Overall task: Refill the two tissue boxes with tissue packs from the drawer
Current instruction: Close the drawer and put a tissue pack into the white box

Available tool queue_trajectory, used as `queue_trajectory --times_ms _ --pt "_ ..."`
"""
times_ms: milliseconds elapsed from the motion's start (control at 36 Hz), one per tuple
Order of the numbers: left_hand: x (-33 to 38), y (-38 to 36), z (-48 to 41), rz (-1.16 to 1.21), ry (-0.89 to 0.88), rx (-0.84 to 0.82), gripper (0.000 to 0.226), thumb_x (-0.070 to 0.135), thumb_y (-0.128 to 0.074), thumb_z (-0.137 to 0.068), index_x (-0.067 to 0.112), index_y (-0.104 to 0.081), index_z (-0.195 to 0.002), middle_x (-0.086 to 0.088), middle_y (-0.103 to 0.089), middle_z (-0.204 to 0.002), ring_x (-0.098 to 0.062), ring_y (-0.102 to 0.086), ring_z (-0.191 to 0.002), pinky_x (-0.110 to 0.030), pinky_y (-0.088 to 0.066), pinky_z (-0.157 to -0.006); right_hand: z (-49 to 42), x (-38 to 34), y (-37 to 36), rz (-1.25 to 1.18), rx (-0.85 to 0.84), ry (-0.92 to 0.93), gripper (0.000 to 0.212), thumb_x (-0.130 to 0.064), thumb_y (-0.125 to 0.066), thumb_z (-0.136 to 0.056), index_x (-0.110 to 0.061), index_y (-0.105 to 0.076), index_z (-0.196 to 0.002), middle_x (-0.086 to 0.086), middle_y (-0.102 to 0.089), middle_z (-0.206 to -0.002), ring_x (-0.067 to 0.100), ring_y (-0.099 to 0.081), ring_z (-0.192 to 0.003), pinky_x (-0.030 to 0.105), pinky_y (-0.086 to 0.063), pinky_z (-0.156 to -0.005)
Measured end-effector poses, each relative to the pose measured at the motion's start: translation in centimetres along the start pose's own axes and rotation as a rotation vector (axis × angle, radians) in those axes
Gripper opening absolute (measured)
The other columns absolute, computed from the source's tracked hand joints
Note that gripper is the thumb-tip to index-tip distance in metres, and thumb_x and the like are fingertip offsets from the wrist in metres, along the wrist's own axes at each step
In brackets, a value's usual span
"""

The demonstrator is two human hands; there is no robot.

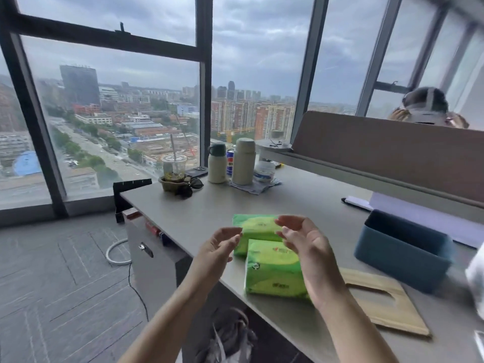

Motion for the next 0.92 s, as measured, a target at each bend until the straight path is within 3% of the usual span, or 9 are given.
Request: queue_trajectory --times_ms 56,139,194,306,389,472,750,833,917 --pt "-0.5 -1.7 0.4 -0.021 0.005 -0.027 0.023 0.016 -0.058 -0.092 0.017 -0.062 -0.115 0.004 -0.071 -0.101 -0.006 -0.065 -0.09 -0.016 -0.05 -0.077 0.5 0.6 3.0 0.13 0.049 -0.006 0.019 -0.006 -0.062 -0.089 -0.016 -0.067 -0.104 0.008 -0.069 -0.105 0.005 -0.065 -0.094 0.016 -0.048 -0.074" --pt "-1.2 -3.6 0.5 -0.024 0.015 -0.066 0.041 0.02 -0.07 -0.086 0.015 -0.056 -0.124 -0.006 -0.069 -0.108 0.002 -0.067 -0.084 -0.009 -0.049 -0.07 1.3 2.8 6.1 0.327 0.093 -0.078 0.03 -0.014 -0.068 -0.086 -0.033 -0.063 -0.108 0.0 -0.059 -0.123 0.012 -0.05 -0.124 0.03 -0.044 -0.095" --pt "-1.2 -4.5 0.9 -0.026 0.019 -0.092 0.053 0.02 -0.077 -0.079 0.015 -0.053 -0.127 0.001 -0.066 -0.108 0.007 -0.065 -0.086 -0.01 -0.051 -0.069 1.9 4.2 7.0 0.407 0.082 -0.134 0.041 -0.021 -0.072 -0.084 -0.04 -0.056 -0.116 -0.008 -0.047 -0.131 0.009 -0.038 -0.13 0.033 -0.038 -0.103" --pt "-1.6 -5.4 1.2 -0.082 0.034 -0.13 0.093 0.03 -0.091 -0.056 0.019 -0.047 -0.137 -0.002 -0.057 -0.13 -0.011 -0.052 -0.122 -0.03 -0.048 -0.101 2.7 6.5 6.5 0.364 -0.028 -0.24 0.067 -0.025 -0.081 -0.076 -0.04 -0.045 -0.131 -0.005 -0.055 -0.131 0.009 -0.051 -0.123 0.035 -0.045 -0.104" --pt "-2.0 -5.5 1.2 -0.12 0.051 -0.139 0.088 0.024 -0.092 -0.056 0.022 -0.048 -0.133 -0.004 -0.058 -0.13 -0.009 -0.061 -0.114 -0.036 -0.048 -0.103 3.0 6.8 5.6 0.389 -0.093 -0.244 0.072 -0.019 -0.083 -0.073 -0.041 -0.046 -0.131 -0.003 -0.062 -0.124 0.01 -0.063 -0.109 0.034 -0.05 -0.1" --pt "-2.5 -5.5 1.2 -0.224 0.024 -0.141 0.094 0.042 -0.088 -0.044 0.037 -0.046 -0.129 0.002 -0.058 -0.13 -0.01 -0.061 -0.114 -0.039 -0.047 -0.103 3.2 6.6 5.2 0.522 -0.112 -0.206 0.072 -0.022 -0.081 -0.076 -0.047 -0.045 -0.133 -0.004 -0.058 -0.129 0.01 -0.059 -0.113 0.027 -0.045 -0.103" --pt "0.4 -8.3 2.3 -0.326 -0.127 -0.042 0.086 0.038 -0.084 -0.044 0.04 -0.053 -0.124 0.019 -0.058 -0.118 -0.004 -0.057 -0.111 -0.029 -0.048 -0.099 4.0 3.1 7.7 0.613 0.023 -0.031 0.064 -0.009 -0.075 -0.078 -0.051 -0.049 -0.118 -0.006 -0.055 -0.129 0.008 -0.054 -0.112 0.012 -0.04 -0.092" --pt "2.7 -10.6 2.0 -0.331 -0.198 -0.044 0.081 0.024 -0.089 -0.054 0.038 -0.053 -0.125 0.027 -0.055 -0.113 -0.004 -0.055 -0.111 -0.019 -0.043 -0.095 3.9 0.9 9.9 0.598 0.074 0.021 0.062 -0.008 -0.074 -0.08 -0.049 -0.052 -0.121 -0.006 -0.055 -0.129 0.008 -0.057 -0.112 0.007 -0.044 -0.087" --pt "5.6 -13.4 2.0 -0.314 -0.275 -0.065 0.075 0.02 -0.088 -0.061 0.042 -0.051 -0.123 0.03 -0.054 -0.109 0.008 -0.054 -0.101 -0.001 -0.037 -0.082 4.0 -1.7 12.8 0.586 0.119 0.073 0.061 -0.01 -0.074 -0.081 -0.048 -0.052 -0.124 -0.007 -0.057 -0.127 0.005 -0.061 -0.103 0.017 -0.054 -0.082"
Point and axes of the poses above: each hand's wrist, its own z-axis away from the middle knuckle, its own y-axis out of the back of the hand, x = y × z, the point moved 9 cm from there along -z, towards the middle knuckle
